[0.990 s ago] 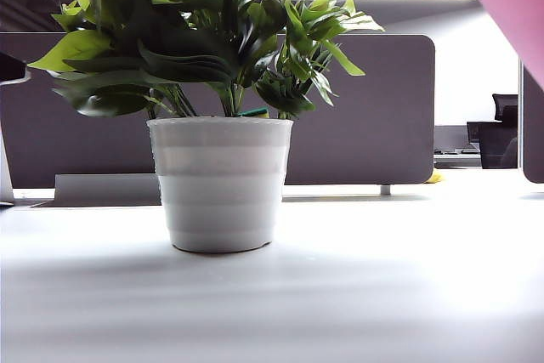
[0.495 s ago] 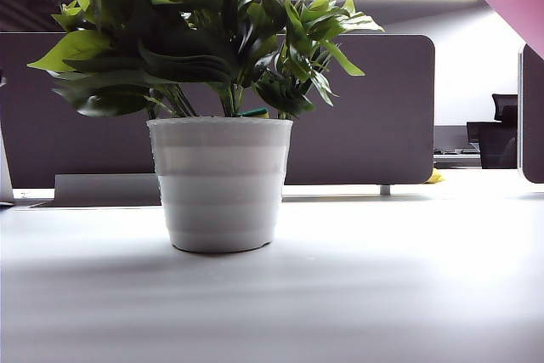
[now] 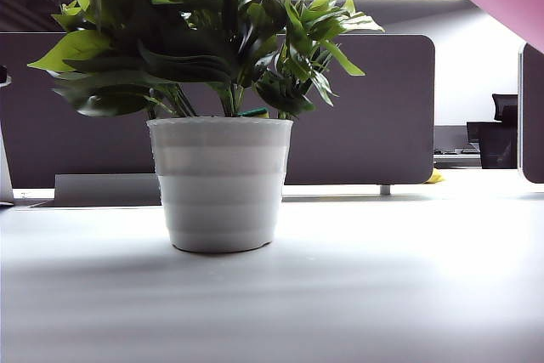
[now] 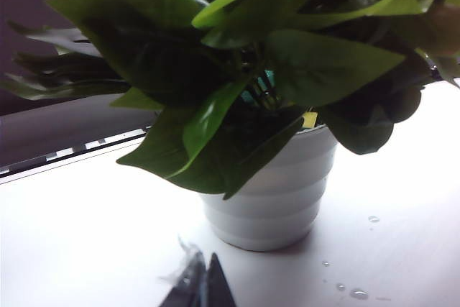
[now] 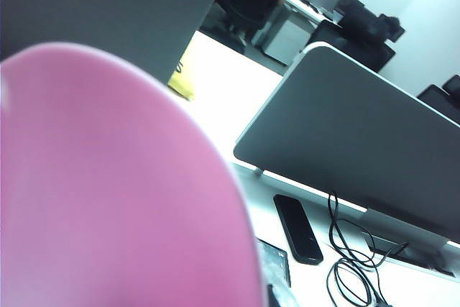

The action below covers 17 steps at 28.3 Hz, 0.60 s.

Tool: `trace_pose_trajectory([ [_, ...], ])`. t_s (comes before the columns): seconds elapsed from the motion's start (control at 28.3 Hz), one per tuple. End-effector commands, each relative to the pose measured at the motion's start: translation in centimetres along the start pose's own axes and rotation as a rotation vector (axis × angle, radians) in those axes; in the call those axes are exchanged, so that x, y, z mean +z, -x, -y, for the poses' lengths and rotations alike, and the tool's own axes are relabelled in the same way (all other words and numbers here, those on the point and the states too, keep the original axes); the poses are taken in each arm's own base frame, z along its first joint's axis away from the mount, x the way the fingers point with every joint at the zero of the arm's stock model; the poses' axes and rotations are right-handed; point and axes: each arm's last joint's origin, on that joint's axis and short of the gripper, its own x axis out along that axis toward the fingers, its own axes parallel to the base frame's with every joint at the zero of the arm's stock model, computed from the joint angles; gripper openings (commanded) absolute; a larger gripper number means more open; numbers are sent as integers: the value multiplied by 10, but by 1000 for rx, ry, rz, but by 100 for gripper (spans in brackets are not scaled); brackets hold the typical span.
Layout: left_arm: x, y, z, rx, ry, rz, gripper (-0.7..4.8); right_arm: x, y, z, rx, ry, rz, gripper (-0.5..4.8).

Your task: Pick up the watering can from the table, water the potted plant, and put the can back.

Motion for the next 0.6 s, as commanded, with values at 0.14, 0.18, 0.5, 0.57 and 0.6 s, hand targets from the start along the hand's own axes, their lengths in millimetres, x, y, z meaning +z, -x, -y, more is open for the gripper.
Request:
trace_pose_trajectory([
  [0.14, 1, 0, 0, -5, -1, 12, -5, 17, 10, 13, -91, -16, 108, -9],
  [0.18, 1, 0, 0, -6, -1, 12, -5, 17, 11, 13, -91, -12, 103, -9],
  [0.5, 2, 0, 3, -26, 0, 14, -5, 16, 12, 13, -98, 23, 74, -9],
  [0.57, 2, 0, 3, -29, 0, 14, -5, 15, 14, 14, -102, 38, 70, -9],
  [0.6, 2, 0, 3, -28, 0, 15, -5, 15, 15, 15, -115, 45, 63, -9],
])
